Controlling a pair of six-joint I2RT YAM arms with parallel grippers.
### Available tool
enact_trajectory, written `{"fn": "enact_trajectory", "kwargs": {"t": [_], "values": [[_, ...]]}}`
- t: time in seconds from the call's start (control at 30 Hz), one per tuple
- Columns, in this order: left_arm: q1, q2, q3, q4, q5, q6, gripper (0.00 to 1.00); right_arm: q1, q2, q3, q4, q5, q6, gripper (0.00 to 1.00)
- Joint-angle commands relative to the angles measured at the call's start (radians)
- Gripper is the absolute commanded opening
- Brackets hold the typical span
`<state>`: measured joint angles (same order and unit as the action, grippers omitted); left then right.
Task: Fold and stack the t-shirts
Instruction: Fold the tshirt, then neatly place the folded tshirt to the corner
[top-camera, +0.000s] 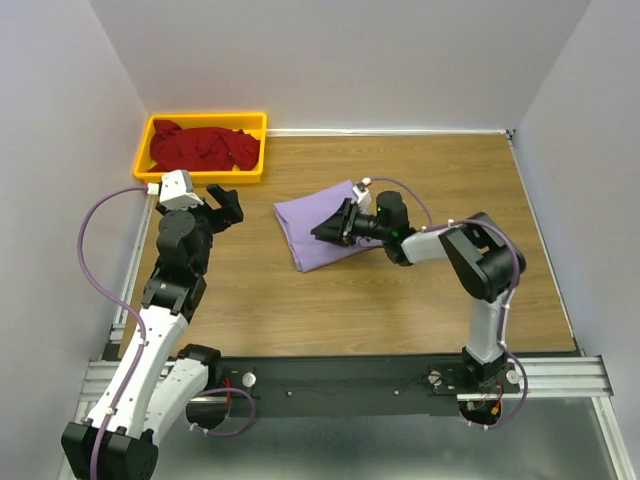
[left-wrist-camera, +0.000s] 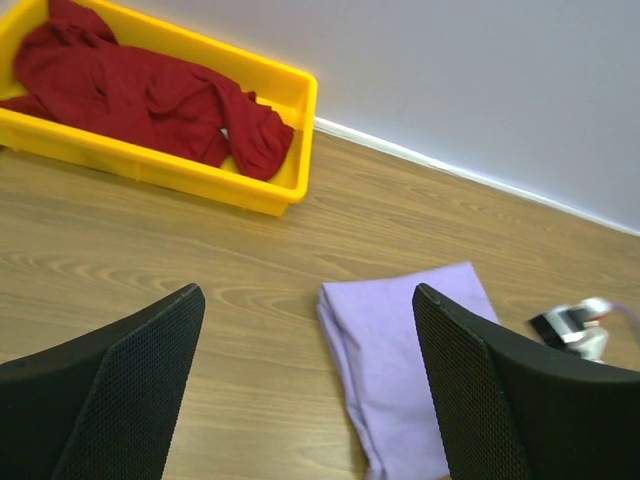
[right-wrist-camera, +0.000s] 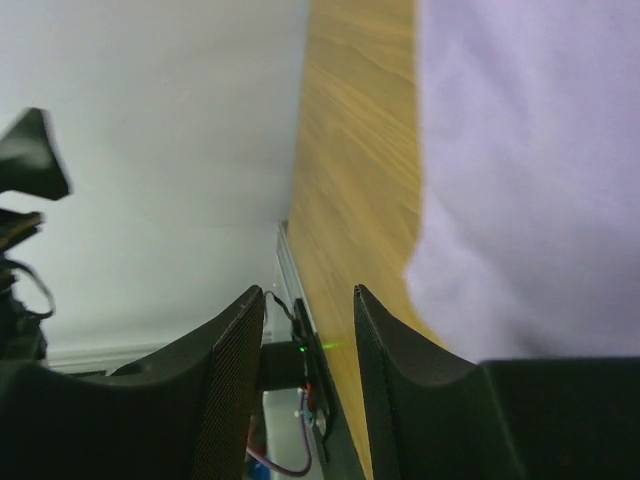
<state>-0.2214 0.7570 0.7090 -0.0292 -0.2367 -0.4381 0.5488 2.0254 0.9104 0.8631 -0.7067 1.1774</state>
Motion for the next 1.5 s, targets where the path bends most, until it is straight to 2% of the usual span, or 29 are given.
{"fn": "enact_trajectory", "kwargs": {"t": [0.0,0.27,0.4,0.5,0.6,0.63,0.67,0.77,0.83,0.97,1.03,1.23,1.47], "values": [[0.007,-0.004,-0.023,0.05,-0.079,0.096,0.93,-0.038,-0.094,0.03,-0.141,0.075,-0.119,0.49],[0.007,0.008,-0.056,0.078,-0.069,0.104,0.93,-0.075,0.097,-0.031,-0.13,0.05,-0.128,0.48],[0.007,0.022,-0.048,0.077,-0.053,0.107,0.93,-0.087,0.104,-0.05,-0.131,0.053,-0.157,0.49],[0.007,0.019,-0.046,0.078,-0.064,0.116,0.93,-0.102,0.035,-0.038,-0.162,0.024,-0.177,0.49],[0.007,0.016,-0.052,0.078,-0.069,0.118,0.93,-0.121,-0.074,0.059,-0.437,0.056,-0.333,0.49],[0.007,0.018,-0.052,0.08,-0.069,0.119,0.93,-0.122,-0.094,0.117,-0.686,0.147,-0.498,0.49],[0.007,0.021,-0.052,0.08,-0.069,0.121,0.93,-0.121,-0.129,0.199,-0.785,0.198,-0.568,0.49],[0.007,0.025,-0.052,0.078,-0.067,0.122,0.93,-0.145,-0.194,0.258,-1.013,0.373,-0.734,0.51],[0.007,0.025,-0.051,0.08,-0.062,0.122,0.93,-0.157,-0.224,0.271,-1.094,0.494,-0.826,0.56],[0.007,0.028,-0.052,0.081,-0.056,0.121,0.93,-0.173,-0.235,0.312,-1.182,0.615,-0.936,0.62],[0.007,0.027,-0.052,0.081,-0.053,0.119,0.93,-0.185,-0.223,0.318,-1.194,0.615,-0.966,0.63],[0.004,0.019,-0.057,0.084,-0.044,0.121,0.93,-0.22,-0.14,0.37,-1.197,0.471,-1.062,0.6],[-0.006,0.019,-0.06,0.089,-0.041,0.122,0.93,-0.224,-0.048,0.424,-1.197,0.371,-1.091,0.55]]}}
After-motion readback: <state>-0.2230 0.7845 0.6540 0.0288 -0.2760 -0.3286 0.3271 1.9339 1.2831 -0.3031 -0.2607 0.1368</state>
